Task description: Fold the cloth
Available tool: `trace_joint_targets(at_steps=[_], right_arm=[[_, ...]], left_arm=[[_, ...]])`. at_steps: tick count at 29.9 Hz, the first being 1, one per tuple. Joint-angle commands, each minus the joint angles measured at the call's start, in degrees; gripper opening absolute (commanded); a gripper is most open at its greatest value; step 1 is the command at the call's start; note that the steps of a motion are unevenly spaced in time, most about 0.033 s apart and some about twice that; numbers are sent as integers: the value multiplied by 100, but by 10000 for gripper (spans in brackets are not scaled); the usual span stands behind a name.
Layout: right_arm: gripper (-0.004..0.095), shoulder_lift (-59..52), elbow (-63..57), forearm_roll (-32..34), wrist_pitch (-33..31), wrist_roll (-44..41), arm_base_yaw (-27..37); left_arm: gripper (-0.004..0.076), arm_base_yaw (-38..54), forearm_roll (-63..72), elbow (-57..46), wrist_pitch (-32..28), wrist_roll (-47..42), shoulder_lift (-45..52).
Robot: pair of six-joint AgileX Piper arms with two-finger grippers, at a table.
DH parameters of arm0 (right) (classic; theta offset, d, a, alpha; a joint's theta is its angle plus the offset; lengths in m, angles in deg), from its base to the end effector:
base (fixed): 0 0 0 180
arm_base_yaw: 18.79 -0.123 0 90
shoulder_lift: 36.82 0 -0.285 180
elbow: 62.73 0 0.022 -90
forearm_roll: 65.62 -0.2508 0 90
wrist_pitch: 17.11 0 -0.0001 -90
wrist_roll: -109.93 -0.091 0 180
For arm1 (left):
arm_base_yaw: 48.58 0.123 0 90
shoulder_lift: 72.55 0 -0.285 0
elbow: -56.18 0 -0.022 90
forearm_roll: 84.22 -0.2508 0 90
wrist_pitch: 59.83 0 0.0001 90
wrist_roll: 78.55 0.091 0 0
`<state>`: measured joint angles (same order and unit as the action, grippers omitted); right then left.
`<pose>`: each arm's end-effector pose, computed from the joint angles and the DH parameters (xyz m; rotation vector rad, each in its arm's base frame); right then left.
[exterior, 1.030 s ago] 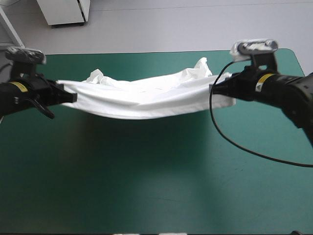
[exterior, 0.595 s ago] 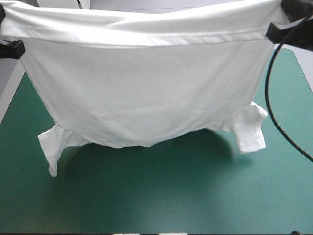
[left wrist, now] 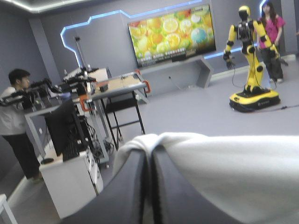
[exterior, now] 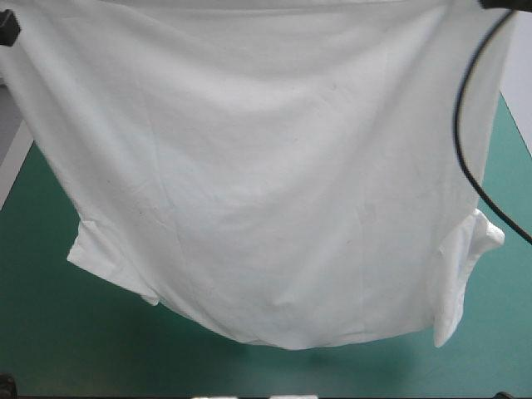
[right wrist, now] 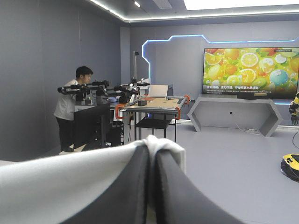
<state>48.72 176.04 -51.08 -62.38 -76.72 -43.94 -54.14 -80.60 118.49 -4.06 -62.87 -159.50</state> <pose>0.1480 0.0515 0.6699 -0.1577 1.2394 0.2134 0.1578 -0.0201 0.6599 0.2767 1.3756 0.0805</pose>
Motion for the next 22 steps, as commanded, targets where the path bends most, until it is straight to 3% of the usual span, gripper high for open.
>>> trace_joint_targets(at_steps=[1,11,18,22], right_arm=[[-15,490,73,131,906,27,25],[-15,1183,312,322,2186,-295,33],[-15,1183,890,433,1703,-203,33],[-15,1298,876,657,974,-232,33]], left_arm=[[-9,-18,114,51,-584,-17,-450],[-9,-18,237,741,-1236,-17,-1329],[-9,-18,237,1142,-1353,8,-1364],[-9,-18,237,1067,-960,21,-1475]])
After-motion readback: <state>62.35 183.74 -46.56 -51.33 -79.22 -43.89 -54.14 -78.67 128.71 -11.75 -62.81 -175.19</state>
